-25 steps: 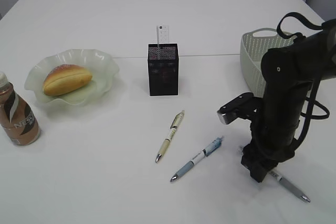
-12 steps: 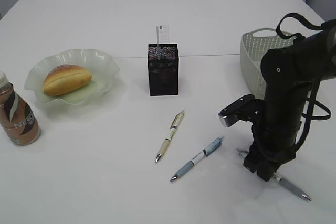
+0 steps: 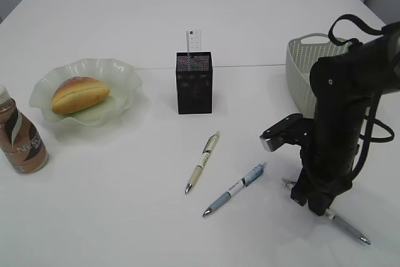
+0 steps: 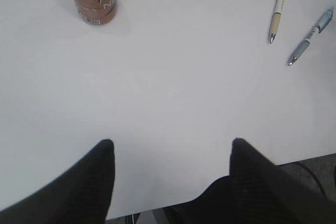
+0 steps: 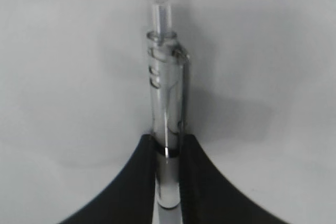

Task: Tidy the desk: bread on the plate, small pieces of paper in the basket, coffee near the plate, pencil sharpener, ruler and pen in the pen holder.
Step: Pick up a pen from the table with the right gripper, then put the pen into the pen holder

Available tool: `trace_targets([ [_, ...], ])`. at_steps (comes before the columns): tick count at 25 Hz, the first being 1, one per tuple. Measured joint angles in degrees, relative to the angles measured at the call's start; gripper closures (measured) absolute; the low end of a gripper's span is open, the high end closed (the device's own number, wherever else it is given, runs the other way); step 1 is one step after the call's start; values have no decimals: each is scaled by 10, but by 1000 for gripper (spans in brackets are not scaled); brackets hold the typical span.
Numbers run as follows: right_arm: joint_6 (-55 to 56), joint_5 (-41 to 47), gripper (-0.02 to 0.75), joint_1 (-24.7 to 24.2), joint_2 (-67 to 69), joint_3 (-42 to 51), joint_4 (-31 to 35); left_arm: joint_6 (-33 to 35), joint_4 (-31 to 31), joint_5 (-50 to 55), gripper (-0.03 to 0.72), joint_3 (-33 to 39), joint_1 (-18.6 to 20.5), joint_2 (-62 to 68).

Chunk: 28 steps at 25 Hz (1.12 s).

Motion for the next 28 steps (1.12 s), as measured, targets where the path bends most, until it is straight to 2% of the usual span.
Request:
trace_targets([
  [8,25,143,643,0,4,-123,8,0,0,0,191,0,0,0],
  [20,89,162,643,1,2,-261,75,0,0,0,191,0,0,0],
  [28,12,165,643,37,2,-371,74,0,-3,0,191,0,0,0],
])
